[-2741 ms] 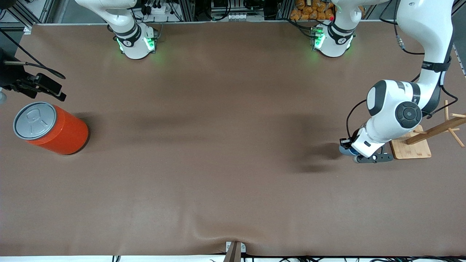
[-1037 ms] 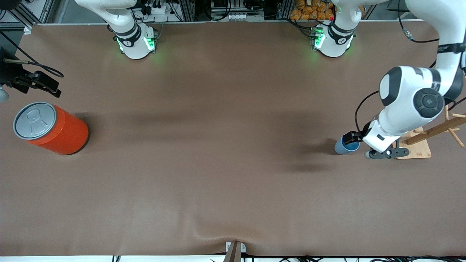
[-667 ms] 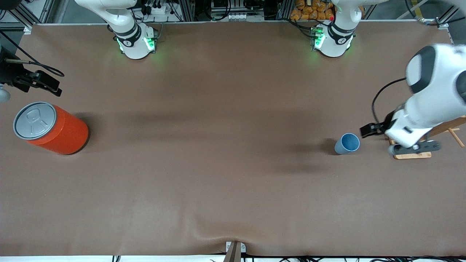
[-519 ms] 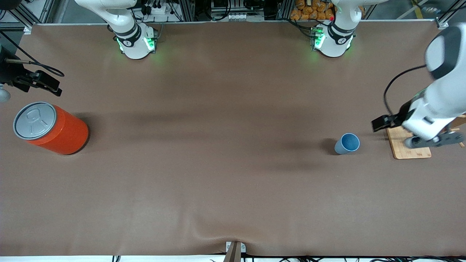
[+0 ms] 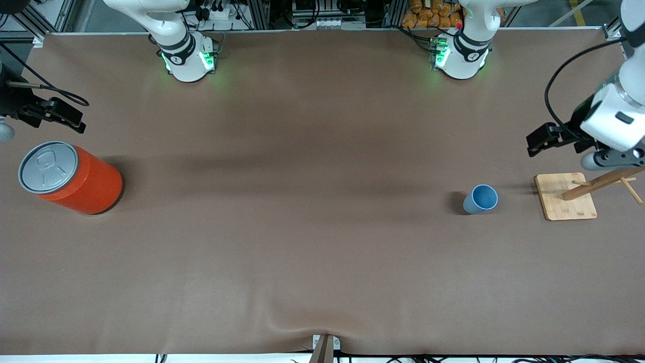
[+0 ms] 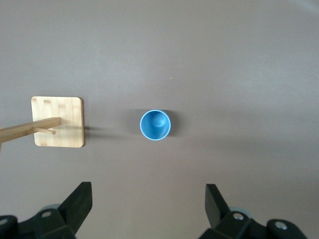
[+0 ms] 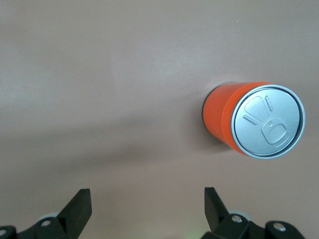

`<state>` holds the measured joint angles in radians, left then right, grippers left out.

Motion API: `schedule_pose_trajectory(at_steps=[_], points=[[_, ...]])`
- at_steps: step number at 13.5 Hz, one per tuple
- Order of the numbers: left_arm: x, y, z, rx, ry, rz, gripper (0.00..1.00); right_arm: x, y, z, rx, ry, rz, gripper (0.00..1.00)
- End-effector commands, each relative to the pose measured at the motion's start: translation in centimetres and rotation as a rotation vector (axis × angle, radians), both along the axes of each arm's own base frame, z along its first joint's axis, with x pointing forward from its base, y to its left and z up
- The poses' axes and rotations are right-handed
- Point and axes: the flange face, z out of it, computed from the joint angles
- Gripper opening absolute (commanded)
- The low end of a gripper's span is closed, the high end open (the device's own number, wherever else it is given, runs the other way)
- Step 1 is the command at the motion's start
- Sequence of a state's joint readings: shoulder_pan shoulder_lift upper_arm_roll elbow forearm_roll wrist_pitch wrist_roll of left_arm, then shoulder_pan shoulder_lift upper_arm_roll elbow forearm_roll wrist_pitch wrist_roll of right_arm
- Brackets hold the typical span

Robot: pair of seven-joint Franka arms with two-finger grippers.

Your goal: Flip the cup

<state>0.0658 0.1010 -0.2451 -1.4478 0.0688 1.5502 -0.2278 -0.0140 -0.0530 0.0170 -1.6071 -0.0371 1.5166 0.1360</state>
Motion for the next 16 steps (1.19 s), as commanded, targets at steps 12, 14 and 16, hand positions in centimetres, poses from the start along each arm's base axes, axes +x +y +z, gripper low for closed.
schedule_pose_trajectory(at_steps=[12, 14, 16], points=[[-5.6, -0.7, 2.6, -0.011, -0.021, 0.006, 1.0, 0.0, -0.1, 0.4, -0.002, 0.002, -0.012, 1.0], [-7.0, -0.9, 2.5, -0.008, -0.013, -0.005, 1.0, 0.0, -0.1, 0.4, 0.0, 0.002, -0.012, 1.0], [-7.5, -0.7, 2.5, -0.005, 0.01, -0.006, 1.0, 0.0, -0.1, 0.4, 0.0, 0.002, -0.012, 1.0]])
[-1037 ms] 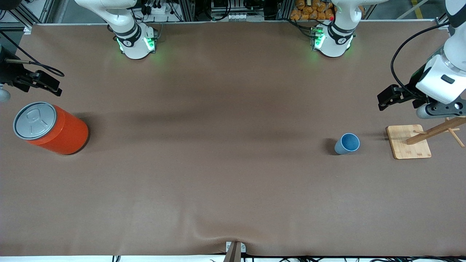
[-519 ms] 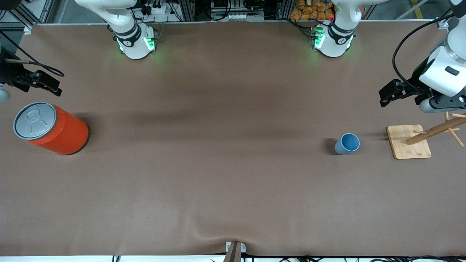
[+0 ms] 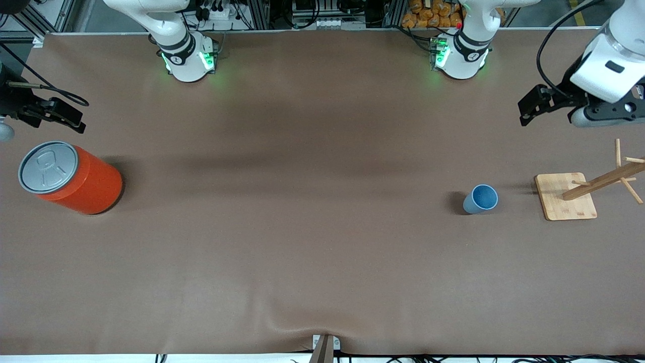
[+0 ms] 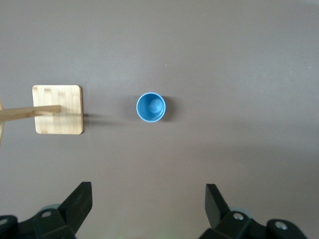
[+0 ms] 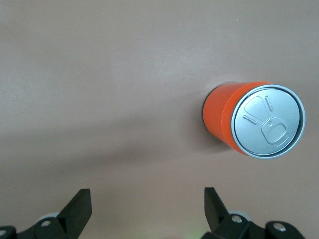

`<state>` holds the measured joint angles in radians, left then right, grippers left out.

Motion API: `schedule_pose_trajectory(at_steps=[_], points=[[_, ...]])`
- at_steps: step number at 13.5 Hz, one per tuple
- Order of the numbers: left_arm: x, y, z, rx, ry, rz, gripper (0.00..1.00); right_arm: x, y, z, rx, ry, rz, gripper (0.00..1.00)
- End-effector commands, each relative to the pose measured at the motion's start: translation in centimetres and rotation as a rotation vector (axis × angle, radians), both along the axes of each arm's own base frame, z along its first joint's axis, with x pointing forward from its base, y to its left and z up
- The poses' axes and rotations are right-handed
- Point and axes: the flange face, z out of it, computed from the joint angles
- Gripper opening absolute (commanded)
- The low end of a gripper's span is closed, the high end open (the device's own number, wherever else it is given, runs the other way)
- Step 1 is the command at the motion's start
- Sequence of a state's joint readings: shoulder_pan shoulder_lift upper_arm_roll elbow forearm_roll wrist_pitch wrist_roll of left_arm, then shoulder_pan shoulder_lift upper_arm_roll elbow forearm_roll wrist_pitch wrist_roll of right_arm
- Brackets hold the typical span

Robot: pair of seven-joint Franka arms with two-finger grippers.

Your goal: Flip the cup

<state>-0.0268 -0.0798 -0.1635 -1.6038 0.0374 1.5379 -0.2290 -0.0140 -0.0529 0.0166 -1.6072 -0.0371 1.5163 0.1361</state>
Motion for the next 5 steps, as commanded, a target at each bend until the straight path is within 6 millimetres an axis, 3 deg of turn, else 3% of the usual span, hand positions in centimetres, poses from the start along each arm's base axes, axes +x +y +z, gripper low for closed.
schedule_pose_trajectory(at_steps=[1, 5], points=[[-1.7, 0.0, 0.3, -0.008, 0.025, -0.002, 1.0, 0.0, -0.1, 0.4, 0.0, 0.002, -0.013, 1.0], [-1.8, 1.4, 0.7, -0.003, 0.041, 0.013, 1.0, 0.0, -0.2, 0.3, -0.002, 0.005, -0.013, 1.0]])
